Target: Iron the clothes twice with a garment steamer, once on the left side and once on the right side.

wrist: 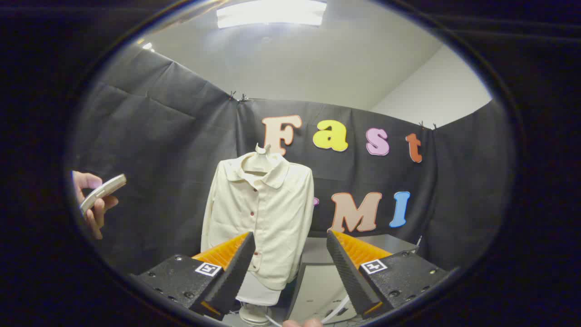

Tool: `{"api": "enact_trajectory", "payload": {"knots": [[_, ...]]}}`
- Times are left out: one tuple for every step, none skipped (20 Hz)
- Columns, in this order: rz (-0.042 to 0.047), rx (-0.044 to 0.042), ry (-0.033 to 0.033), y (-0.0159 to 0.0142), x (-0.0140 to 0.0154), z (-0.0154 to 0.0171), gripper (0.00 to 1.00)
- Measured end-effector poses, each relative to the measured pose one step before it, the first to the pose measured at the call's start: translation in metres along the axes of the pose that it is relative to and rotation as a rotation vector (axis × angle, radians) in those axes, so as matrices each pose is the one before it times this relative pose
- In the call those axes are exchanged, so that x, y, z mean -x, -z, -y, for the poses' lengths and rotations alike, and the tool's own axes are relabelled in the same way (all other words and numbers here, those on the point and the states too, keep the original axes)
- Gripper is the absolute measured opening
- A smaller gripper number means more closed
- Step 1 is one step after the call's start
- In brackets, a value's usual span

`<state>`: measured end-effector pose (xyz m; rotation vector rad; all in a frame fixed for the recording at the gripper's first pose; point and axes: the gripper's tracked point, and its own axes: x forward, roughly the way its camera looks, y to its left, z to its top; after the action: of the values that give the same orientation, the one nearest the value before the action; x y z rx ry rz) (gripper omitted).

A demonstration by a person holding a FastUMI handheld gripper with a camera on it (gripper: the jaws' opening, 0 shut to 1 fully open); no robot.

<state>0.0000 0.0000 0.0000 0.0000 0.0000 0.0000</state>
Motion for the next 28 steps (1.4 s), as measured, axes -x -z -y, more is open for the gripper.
{"api": "enact_trajectory", "payload": {"knots": [[0.00042,-0.01348,0.00249,-0.00174,-0.00132,-0.00187,0.96],[0.00134,-0.01051,0.00414,-0.00147,-0.00082,-0.00030,0.96],[0.00424,-0.00424,0.00779,-0.00092,0.00007,0.00258,0.96],[-0.00037,-0.00182,0.00138,-0.00119,-0.00094,0.00138,0.96],[-0.00274,-0.00251,-0.00412,0.00110,-0.00082,-0.00183,0.95],[-0.00660,-0.00140,-0.00615,0.00109,-0.00103,-0.00146,0.96],[-0.00418,0.00087,-0.00400,0.00110,-0.00105,-0.00038,0.96],[-0.00106,0.00186,-0.00374,-0.00006,0.00014,-0.00099,0.96],[0.00162,0.00167,-0.00786,-0.00010,-0.00017,-0.00254,0.96],[0.00268,0.00125,-0.00585,-0.00077,0.00022,-0.00182,0.96],[0.00215,0.00202,-0.00534,-0.00009,-0.00019,-0.00093,0.96],[0.00186,0.00620,-0.00329,-0.00045,-0.00021,-0.00059,0.96],[-0.00076,0.00241,-0.00389,0.00053,0.00028,-0.00010,0.96],[-0.00209,-0.00238,-0.00628,0.00041,-0.00020,-0.00141,0.96],[-0.00146,-0.00270,-0.00269,0.00098,-0.00084,-0.00097,0.96],[-0.00059,-0.00106,-0.00292,0.00005,-0.00001,-0.00044,0.96],[0.00035,0.00066,-0.00173,-0.00043,0.00030,0.00044,0.96],[0.00001,0.00130,-0.00240,0.00000,-0.00061,-0.00027,0.96],[0.00234,0.00149,-0.00258,-0.00051,-0.00059,-0.00047,0.96],[0.00280,0.00208,-0.00201,-0.00108,-0.00030,0.00006,0.96],[0.00040,0.00096,-0.00230,0.00063,-0.00151,-0.00108,0.96],[-0.00151,-0.00072,-0.00276,0.00064,-0.00013,-0.00114,0.96],[0.00013,0.00092,-0.00184,0.00119,-0.00159,-0.00066,0.96],[-0.00284,0.00301,-0.00113,0.00131,-0.00115,-0.00024,0.96],[-0.00515,0.00242,0.00004,0.00261,-0.00131,0.00019,0.96],[-0.00650,0.00103,0.00045,0.00172,-0.00222,-0.00014,0.96],[-0.00189,-0.00078,0.00019,0.00067,-0.00234,-0.00040,0.96],[-0.00158,-0.00092,0.00003,0.00008,-0.00304,-0.00014,0.96]]}}
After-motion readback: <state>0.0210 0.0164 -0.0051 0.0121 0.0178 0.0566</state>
